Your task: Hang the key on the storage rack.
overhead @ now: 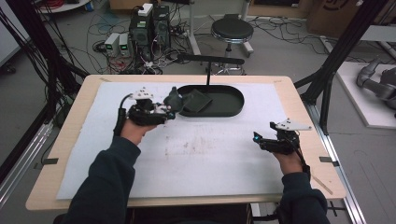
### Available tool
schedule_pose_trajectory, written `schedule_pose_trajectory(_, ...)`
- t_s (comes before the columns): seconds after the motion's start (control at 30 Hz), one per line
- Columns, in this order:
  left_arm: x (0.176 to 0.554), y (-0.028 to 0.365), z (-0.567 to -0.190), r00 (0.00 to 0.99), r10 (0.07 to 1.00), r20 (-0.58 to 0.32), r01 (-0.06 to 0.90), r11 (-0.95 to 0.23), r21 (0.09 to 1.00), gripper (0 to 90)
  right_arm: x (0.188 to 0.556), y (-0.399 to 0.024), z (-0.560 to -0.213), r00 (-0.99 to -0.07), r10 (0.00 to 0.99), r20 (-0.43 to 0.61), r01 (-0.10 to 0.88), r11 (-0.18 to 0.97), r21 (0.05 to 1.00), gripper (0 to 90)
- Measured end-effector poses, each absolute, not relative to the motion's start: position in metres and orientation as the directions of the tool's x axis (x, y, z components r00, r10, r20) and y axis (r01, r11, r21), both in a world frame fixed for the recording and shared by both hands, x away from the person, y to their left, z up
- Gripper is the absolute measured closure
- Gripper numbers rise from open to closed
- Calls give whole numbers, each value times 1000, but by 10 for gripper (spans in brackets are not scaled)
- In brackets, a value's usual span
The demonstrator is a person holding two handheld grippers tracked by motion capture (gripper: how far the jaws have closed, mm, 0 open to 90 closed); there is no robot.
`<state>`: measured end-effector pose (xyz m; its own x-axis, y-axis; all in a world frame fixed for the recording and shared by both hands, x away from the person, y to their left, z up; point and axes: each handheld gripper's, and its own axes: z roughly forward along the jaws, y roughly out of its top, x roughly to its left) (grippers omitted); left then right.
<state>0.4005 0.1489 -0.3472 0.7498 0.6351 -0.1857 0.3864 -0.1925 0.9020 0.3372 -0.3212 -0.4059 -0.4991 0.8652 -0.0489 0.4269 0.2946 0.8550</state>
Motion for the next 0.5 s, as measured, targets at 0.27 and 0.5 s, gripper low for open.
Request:
schedule_pose_trajectory(0.27,414,163,-308,789,587,-183,318,-136,938,445,337,-321,-406,-502,864,-44,426,291,857,199)
schedule_pose_trajectory(0.5,441,164,-301,829,502,-246,320,-65,945,445,337,-322,-405,-500,865,-43,422,286,860,199)
